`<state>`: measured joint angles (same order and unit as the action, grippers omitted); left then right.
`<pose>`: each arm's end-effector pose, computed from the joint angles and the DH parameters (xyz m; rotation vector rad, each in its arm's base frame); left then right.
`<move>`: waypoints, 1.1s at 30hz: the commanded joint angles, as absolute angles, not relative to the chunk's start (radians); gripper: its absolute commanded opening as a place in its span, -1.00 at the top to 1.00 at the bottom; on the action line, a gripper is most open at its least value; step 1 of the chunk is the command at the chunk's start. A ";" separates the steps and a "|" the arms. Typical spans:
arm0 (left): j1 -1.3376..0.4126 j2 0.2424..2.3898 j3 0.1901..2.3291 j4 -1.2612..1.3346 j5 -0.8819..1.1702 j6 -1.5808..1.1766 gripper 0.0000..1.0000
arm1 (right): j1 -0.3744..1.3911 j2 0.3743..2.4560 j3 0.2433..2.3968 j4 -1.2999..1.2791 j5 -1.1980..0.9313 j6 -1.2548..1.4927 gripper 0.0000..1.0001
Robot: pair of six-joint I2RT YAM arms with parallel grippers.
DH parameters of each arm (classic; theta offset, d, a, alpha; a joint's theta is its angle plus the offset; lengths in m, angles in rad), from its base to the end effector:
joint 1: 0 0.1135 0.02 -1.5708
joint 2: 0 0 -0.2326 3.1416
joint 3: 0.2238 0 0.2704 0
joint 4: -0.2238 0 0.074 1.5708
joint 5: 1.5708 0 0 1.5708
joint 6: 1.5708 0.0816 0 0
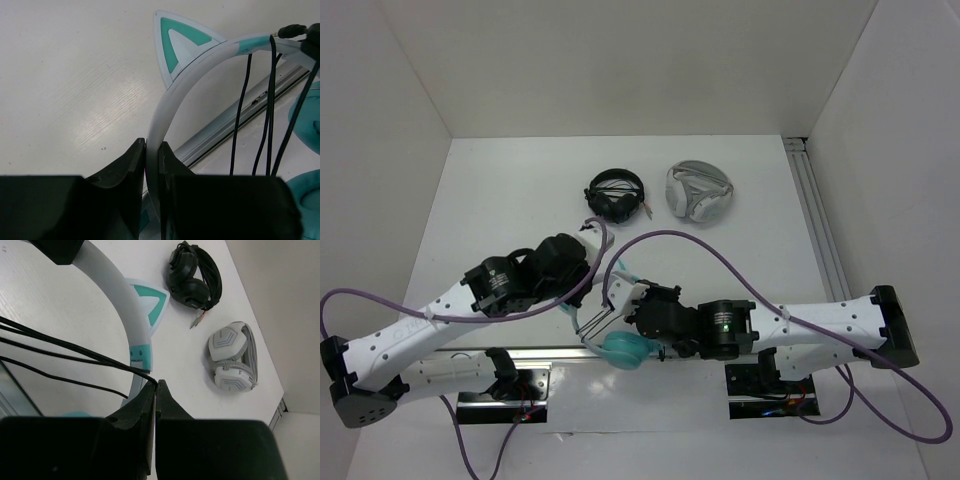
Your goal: Wrap the headphones
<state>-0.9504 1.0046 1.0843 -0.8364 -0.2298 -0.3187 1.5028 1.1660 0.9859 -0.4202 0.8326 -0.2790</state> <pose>0.1691 -0.2047 0.2853 0.6137 2.2511 -0.3790 0.0809 0.3001 0.2663 -1.2061 1.5481 -0.1128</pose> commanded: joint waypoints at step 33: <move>-0.969 1.055 1.285 -0.928 -0.267 -0.357 1.00 | 1.378 1.097 1.031 -0.428 0.807 -0.230 0.08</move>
